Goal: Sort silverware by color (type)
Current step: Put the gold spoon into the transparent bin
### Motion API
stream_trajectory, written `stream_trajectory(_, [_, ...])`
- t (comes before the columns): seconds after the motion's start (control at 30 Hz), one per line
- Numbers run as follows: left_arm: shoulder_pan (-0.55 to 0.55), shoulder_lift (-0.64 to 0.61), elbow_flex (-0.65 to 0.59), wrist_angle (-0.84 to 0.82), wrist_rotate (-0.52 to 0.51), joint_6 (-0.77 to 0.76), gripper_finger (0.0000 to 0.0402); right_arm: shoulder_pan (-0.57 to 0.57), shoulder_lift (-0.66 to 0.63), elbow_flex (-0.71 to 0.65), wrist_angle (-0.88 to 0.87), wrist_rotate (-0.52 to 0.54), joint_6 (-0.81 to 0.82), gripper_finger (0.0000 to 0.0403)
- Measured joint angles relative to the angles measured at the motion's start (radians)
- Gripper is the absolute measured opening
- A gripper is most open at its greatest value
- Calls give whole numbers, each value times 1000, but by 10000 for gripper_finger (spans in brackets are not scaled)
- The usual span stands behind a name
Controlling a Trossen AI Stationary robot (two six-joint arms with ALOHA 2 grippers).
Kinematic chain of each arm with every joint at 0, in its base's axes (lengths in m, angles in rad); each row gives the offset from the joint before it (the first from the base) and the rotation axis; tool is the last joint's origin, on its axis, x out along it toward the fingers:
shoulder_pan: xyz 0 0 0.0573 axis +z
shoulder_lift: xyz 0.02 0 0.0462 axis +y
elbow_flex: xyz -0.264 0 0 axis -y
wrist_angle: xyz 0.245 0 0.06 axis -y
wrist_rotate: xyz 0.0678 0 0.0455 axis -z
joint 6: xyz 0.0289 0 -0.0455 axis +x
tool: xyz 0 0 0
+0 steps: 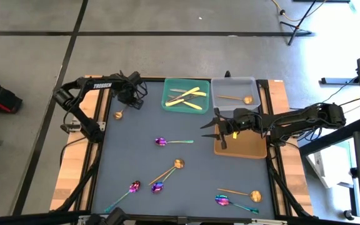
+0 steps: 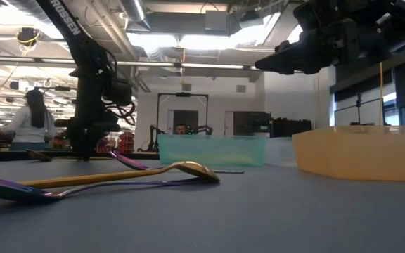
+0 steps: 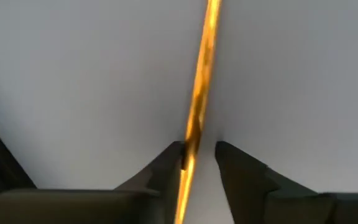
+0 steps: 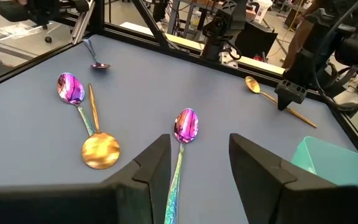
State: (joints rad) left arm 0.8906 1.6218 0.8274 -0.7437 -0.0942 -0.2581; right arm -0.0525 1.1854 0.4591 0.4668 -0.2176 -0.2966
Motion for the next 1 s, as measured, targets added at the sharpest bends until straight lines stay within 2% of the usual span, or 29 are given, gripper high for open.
stream_trajectory(0.23, [-1, -1, -1, 16, 10, 12, 15, 0, 13, 0, -5, -1, 26, 150])
stream_trajectory(0.43, [-31, -19, -6, 27, -48, 18, 26, 0, 51, 0, -14, 8, 80, 150])
stream_trajectory(0.63, [-99, -126, -7, 43, -72, 9, 30, 0, 51, 0, 34, 108, 154, 154])
stream_trajectory(0.73, [-150, -193, -7, 66, -78, 5, 24, 0, 51, 0, 21, 153, 160, 177])
stream_trajectory(0.9, [-236, -295, -6, 143, -78, 5, 25, 0, 51, 0, 12, 249, 161, 240])
stream_trajectory(1.0, [-291, -349, -5, 182, -78, 5, 28, 0, 51, 0, 12, 269, 152, 268])
